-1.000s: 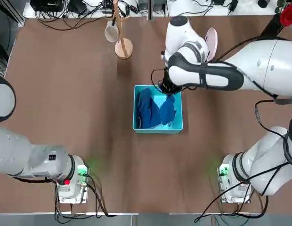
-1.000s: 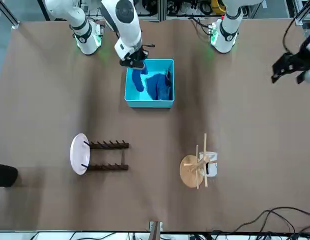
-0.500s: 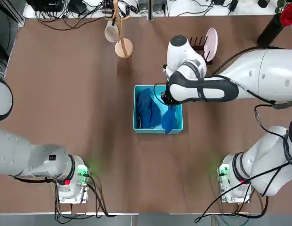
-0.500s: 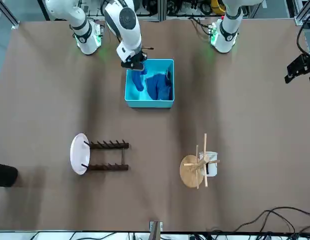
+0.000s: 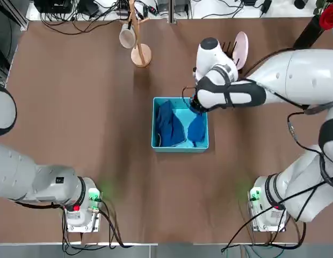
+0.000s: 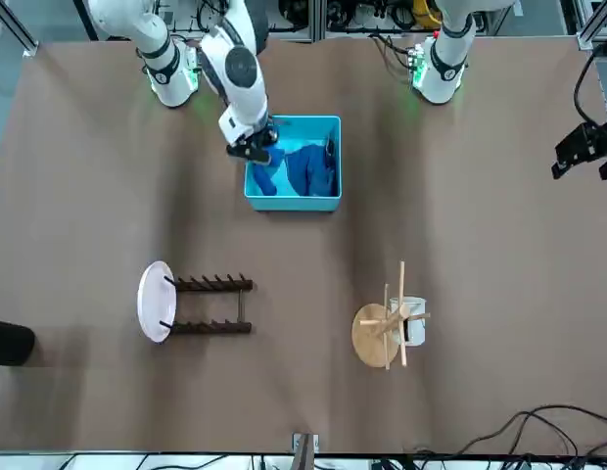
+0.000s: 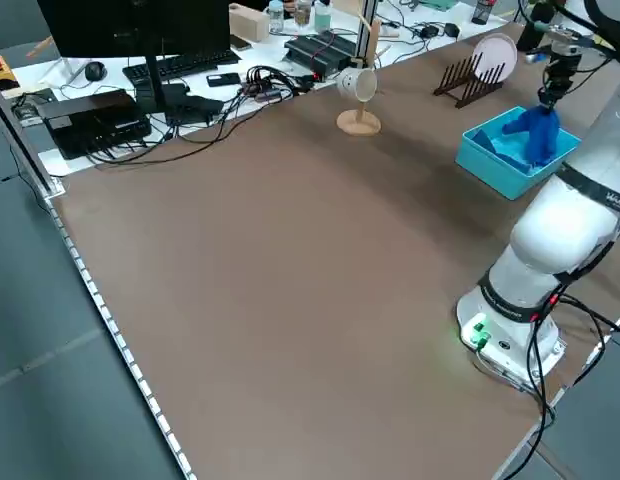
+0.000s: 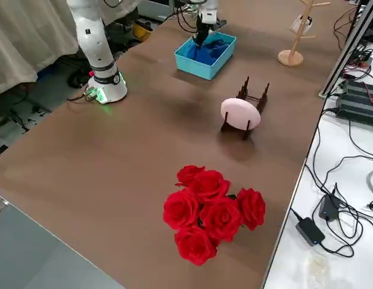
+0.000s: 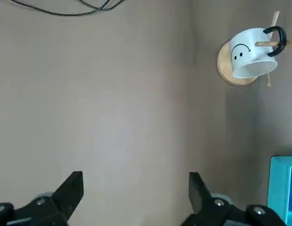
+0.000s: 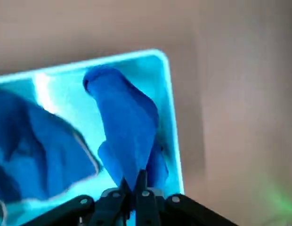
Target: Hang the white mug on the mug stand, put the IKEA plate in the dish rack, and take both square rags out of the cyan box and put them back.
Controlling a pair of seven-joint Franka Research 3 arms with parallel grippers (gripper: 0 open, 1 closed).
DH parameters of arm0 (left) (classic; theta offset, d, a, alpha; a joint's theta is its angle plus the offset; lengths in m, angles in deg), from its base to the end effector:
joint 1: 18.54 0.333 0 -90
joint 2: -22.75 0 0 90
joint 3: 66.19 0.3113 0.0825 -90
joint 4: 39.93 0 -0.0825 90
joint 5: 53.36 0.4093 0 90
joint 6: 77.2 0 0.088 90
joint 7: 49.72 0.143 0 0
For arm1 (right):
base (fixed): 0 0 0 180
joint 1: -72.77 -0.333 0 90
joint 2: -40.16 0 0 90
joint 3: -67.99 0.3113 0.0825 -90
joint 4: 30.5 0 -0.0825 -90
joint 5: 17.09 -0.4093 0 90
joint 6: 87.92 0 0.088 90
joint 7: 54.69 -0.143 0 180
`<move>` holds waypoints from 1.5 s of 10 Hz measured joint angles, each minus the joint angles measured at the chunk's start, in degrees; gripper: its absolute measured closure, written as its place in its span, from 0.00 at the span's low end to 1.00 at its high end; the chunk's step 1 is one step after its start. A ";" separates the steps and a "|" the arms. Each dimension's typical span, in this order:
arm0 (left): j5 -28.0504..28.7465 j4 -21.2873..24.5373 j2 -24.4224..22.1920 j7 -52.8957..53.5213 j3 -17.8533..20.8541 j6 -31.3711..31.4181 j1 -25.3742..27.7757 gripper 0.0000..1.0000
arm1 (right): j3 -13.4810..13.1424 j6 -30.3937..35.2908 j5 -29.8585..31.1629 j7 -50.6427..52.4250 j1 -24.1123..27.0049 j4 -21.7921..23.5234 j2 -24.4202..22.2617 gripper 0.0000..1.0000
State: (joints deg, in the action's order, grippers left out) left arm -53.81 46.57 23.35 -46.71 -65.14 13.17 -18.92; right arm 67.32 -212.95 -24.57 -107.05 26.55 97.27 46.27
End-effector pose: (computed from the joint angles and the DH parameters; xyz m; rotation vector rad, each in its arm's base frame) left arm 0.5863 0.0057 0.6088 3.1338 -0.0643 0.0898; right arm 0.3669 0.3863 0.2551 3.0631 -0.3107 -0.2722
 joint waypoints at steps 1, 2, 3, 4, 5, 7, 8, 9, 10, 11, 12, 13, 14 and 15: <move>-0.43 0.25 0.27 -0.42 -0.03 0.29 -0.15 0.01 | -0.04 0.20 0.06 0.67 1.65 -0.72 0.28 0.84; -0.82 0.80 0.33 -1.15 -0.12 0.66 -0.35 0.01 | -0.08 1.09 0.07 1.68 3.10 -1.82 0.29 0.68; -0.91 1.17 0.33 -1.66 -0.19 0.91 -0.47 0.01 | -0.12 1.94 0.07 2.17 4.12 -3.02 0.29 0.52; -0.92 1.26 0.33 -1.81 -0.18 1.02 -0.48 0.01 | -0.13 2.58 0.07 2.21 4.77 -4.09 0.28 0.38; -0.92 1.26 0.33 -1.81 -0.16 1.09 -0.48 0.01 | -0.21 4.80 0.11 2.20 5.95 -5.97 0.26 0.22; -0.92 1.27 0.34 -1.81 -0.18 1.27 -0.57 0.01 | -0.46 15.36 0.58 2.44 12.52 -15.98 -0.04 0.00; -0.92 1.28 0.35 -1.81 -0.19 1.32 -0.71 0.01 | -0.61 20.31 0.82 4.80 17.59 -22.09 -0.25 0.00; -0.92 1.27 0.35 -1.81 -0.18 1.36 -0.90 0.01 | -0.72 25.08 0.84 9.04 22.89 -27.47 -0.41 0.00; -0.92 1.27 0.34 -1.80 -0.18 1.44 -1.05 0.01 | -0.83 28.56 0.94 12.33 27.42 -31.43 -0.47 0.00; -0.92 1.26 0.34 -1.76 -0.19 1.50 -1.11 0.01 | -0.87 29.84 1.72 14.14 31.34 -33.90 -0.46 0.00; -0.92 1.26 0.34 -1.73 -0.21 1.51 -1.10 0.01 | -0.83 30.09 3.25 17.48 34.89 -35.11 -0.42 0.00; -0.92 1.25 0.34 -1.71 -0.29 1.54 -1.09 0.01 | -0.83 30.09 4.56 23.03 38.13 -35.59 -0.36 0.00; -0.92 1.24 0.32 -1.71 -0.46 1.56 -1.09 0.01 | -0.84 30.07 5.09 30.20 41.36 -35.92 -0.32 0.00; -0.92 1.22 0.29 -1.71 -0.52 1.57 -1.09 0.01 | -0.84 30.07 5.21 38.65 44.82 -36.55 -0.28 0.00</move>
State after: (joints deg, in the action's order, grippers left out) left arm -54.73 47.79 23.65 -48.42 -65.66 14.75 -20.01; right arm 66.48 -182.88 -19.36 -68.40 71.37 60.72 45.99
